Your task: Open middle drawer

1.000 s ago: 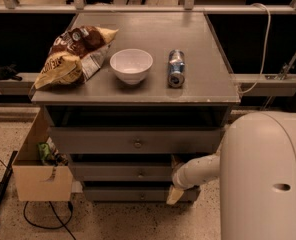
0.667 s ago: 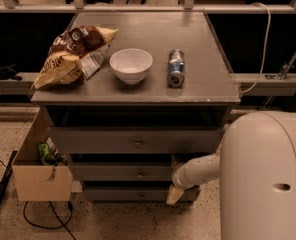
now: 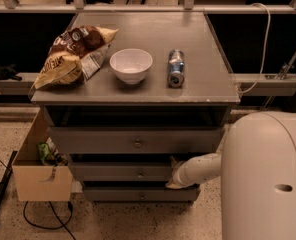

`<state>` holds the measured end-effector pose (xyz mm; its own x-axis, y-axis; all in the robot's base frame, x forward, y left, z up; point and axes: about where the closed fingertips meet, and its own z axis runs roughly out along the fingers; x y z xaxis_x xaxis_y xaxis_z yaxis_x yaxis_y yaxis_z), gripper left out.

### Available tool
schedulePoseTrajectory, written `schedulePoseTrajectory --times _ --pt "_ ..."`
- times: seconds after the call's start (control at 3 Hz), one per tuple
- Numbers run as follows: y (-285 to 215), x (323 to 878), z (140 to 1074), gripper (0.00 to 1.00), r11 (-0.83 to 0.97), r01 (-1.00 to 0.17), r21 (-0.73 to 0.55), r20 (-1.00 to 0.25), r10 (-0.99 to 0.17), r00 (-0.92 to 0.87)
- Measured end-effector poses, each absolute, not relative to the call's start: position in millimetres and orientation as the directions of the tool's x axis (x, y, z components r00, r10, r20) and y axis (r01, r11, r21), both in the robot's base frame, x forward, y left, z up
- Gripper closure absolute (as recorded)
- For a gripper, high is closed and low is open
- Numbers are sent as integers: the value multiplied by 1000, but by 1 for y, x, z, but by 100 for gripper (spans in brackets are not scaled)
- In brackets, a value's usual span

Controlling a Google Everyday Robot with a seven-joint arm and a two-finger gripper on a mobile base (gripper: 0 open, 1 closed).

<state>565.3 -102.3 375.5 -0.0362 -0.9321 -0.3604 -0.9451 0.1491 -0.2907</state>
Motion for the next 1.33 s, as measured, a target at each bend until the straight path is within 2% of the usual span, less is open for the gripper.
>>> schedulePoseTrajectory --times 0.67,1.0,1.33 --pt "-102 565 375 96 149 -945 -291 -360 -932 -36" --pt "-102 565 376 100 149 -945 -291 -360 -932 -36" --pt "-102 565 385 100 149 -945 -291 -360 -932 -36"
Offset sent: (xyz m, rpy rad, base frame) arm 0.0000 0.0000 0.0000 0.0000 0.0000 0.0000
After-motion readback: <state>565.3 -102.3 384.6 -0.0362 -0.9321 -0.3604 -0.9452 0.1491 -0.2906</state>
